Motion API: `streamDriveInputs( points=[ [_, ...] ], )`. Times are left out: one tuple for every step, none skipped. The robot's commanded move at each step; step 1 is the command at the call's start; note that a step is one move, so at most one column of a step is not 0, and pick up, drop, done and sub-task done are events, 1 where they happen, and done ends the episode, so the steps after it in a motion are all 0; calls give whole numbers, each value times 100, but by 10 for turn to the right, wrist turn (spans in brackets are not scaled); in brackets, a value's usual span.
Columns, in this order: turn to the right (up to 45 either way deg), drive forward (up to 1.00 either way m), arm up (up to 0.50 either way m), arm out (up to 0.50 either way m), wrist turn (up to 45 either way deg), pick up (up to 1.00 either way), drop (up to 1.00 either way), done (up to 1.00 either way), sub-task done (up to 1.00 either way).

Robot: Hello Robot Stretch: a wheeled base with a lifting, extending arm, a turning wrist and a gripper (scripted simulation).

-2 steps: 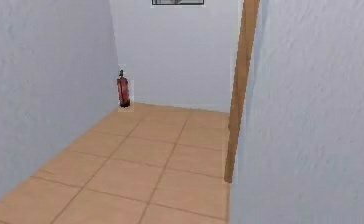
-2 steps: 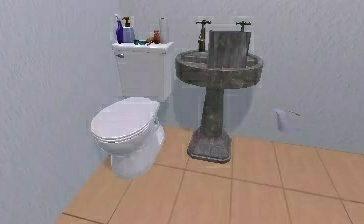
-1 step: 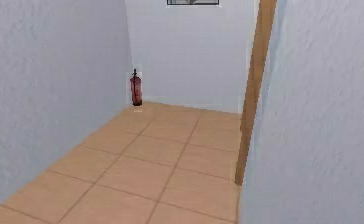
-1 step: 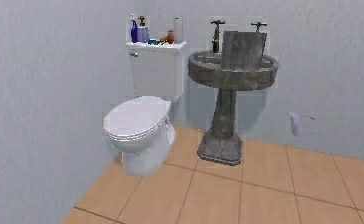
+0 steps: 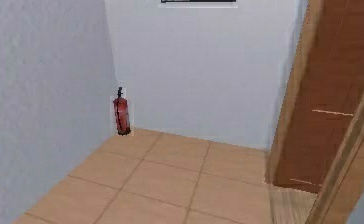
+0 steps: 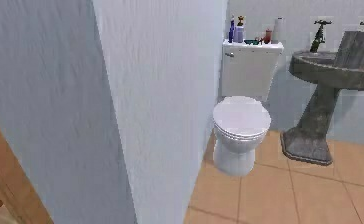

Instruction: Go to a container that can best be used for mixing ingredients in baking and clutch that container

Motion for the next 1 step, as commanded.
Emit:
streamDriveInputs(
  points=[
    [150,0,0,0,0,0,0,0,0]
  ],
)
